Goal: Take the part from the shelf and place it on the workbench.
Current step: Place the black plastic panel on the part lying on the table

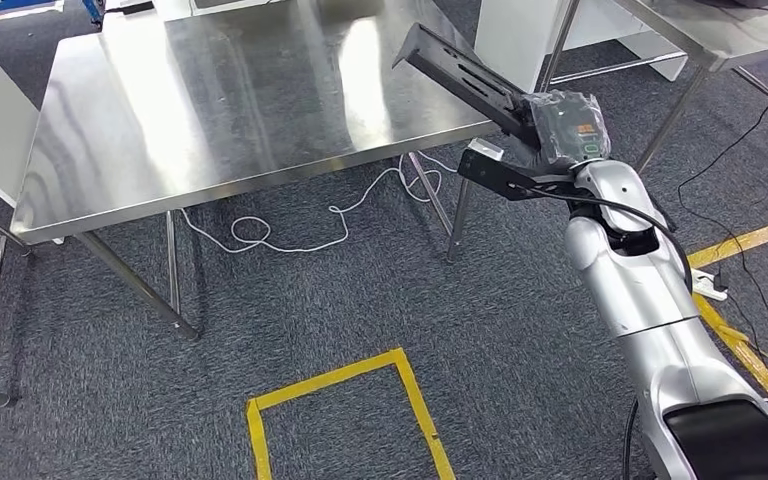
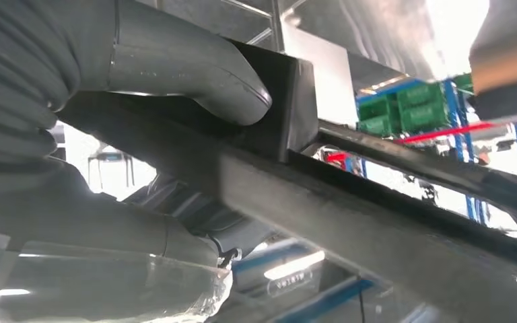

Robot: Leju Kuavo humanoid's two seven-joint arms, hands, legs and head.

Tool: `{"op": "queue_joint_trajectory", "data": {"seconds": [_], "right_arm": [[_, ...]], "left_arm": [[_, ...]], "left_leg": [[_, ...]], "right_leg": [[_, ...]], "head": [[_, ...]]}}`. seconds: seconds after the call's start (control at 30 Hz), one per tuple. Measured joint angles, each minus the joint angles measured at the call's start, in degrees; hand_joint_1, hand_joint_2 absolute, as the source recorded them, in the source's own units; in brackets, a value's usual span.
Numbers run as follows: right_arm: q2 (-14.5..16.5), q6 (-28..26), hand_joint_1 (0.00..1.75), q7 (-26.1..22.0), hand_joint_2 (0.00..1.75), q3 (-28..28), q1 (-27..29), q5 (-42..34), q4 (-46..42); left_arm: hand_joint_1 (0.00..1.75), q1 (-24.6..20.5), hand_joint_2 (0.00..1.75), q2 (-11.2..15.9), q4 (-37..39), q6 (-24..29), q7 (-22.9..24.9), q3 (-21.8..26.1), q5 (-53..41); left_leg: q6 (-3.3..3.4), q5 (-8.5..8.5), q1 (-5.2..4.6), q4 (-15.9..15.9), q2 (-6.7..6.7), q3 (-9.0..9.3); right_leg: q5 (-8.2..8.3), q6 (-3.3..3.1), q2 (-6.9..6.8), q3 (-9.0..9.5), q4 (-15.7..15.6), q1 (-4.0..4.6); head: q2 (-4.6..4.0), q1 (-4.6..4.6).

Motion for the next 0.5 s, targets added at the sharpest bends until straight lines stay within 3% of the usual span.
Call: {"op": "queue_joint_trajectory", "data": {"seconds": [0.07,0.1,0.13,0.2,0.27,0.4,0.47,0.5], "right_arm": [[-0.1,0.0,1.75,0.1,1.75,0.1,0.7,0.0,-0.4],[-0.2,0.0,1.75,0.1,1.75,0.2,1.2,0.0,-0.6],[-0.2,0.0,1.75,0.1,1.75,0.2,1.6,0.0,-0.8],[-0.2,0.0,1.75,0.2,1.75,0.3,2.0,-0.1,-1.3],[-0.2,-0.1,1.75,0.3,1.75,0.3,1.9,-0.1,-1.7],[-0.2,-0.5,1.75,0.4,1.75,-0.1,2.1,-0.1,-1.9],[-0.2,-1.0,1.75,0.2,1.75,-0.4,2.1,-0.3,-2.0],[-0.2,-1.4,1.75,0.0,1.75,-0.5,2.1,-0.4,-1.9]], "left_arm": [[0.00,-0.4,1.75,0.0,0.0,-0.2,-0.2,0.0,0.0],[0.00,-0.7,1.75,0.0,0.0,-0.3,-0.2,0.0,0.0],[0.00,-0.8,1.75,0.0,0.0,-0.3,-0.2,0.0,0.0],[0.00,-0.8,1.75,0.0,0.0,0.0,0.0,0.1,0.0],[0.00,-0.6,1.75,0.1,0.0,0.3,0.2,0.1,0.0],[0.00,-0.5,1.75,0.1,0.0,0.6,0.2,0.2,0.0],[0.00,-0.5,1.75,-0.1,0.0,0.7,0.2,0.3,0.0],[0.00,-0.5,1.75,-0.2,0.0,0.7,0.2,0.3,0.0]], "left_leg": [[-0.45,-2.10,0.21,7.4,0.05,-4.44],[-0.47,-1.57,0.23,8.9,0.08,-5.65],[-0.35,0.22,0.24,8.1,0.09,-5.78],[0.46,5.85,0.15,1.4,0.11,-3.68],[1.61,8.96,-0.19,-4.4,0.16,-1.61],[3.08,8.23,-0.44,-7.9,0.41,-0.06],[3.37,8.40,-0.08,-9.1,0.46,1.13],[3.44,8.37,0.05,-9.4,0.44,1.59]], "right_leg": [[-0.53,-0.30,0.00,0.57,0.0,0.06],[-0.84,-0.34,0.01,0.98,0.0,0.12],[-1.15,-0.32,0.06,1.48,0.0,0.19],[-1.78,-0.24,0.22,2.50,-0.1,0.34],[-2.16,0.02,0.33,3.04,-0.3,0.56],[-2.38,0.90,0.19,2.70,-0.4,0.88],[-3.57,0.91,-0.01,1.13,2.8,1.07],[-4.72,0.75,-0.08,-0.68,6.2,0.99]], "head": [[0.00,-0.04],[0.00,-0.04],[0.00,-0.05],[0.00,-0.03],[0.00,0.09],[0.00,-0.08],[0.00,0.04],[0.00,0.14]]}}
